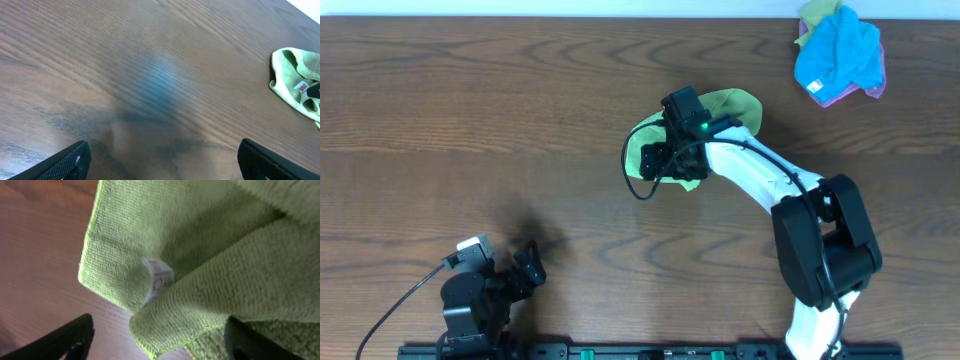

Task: Fold the cloth
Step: 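Lower the green towel onto the table with the right gripper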

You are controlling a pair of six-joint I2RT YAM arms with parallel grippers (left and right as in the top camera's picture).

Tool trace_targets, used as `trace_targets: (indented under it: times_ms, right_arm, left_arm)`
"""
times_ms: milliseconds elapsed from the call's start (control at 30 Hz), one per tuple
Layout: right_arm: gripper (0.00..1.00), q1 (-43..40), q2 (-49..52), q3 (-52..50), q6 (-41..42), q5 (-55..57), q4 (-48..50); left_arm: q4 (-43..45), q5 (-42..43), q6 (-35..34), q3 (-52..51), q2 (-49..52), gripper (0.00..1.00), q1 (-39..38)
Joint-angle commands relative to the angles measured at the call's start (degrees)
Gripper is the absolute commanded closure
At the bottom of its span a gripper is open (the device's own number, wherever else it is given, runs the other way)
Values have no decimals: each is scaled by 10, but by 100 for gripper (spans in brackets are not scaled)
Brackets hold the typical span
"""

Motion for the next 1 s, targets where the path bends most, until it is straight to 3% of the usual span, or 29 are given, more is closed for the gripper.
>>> trace_targets:
  times_ms: [0, 233, 400, 467, 633, 967]
  right_arm:
    - [26, 5, 4, 1, 16, 25, 5]
    - [30, 5, 31, 1, 20, 24, 12]
    - [43, 5, 38, 1, 20, 25, 15]
    - [54, 5, 38, 1, 20, 25, 19]
    - [99, 5, 37, 2, 17, 41, 24]
    - [99, 4, -44, 13, -12, 103, -22]
  left_arm:
    - [-17, 2, -2, -4, -3, 5, 0]
    - [-17, 2, -2, -4, -3, 5, 0]
    - [-17, 2, -2, -4, -3, 5, 0]
    - [-17, 2, -2, -4, -3, 5, 0]
    - [-17, 2, -2, -4, -3, 5, 0]
    - [-16, 2, -3, -4, -3, 5, 0]
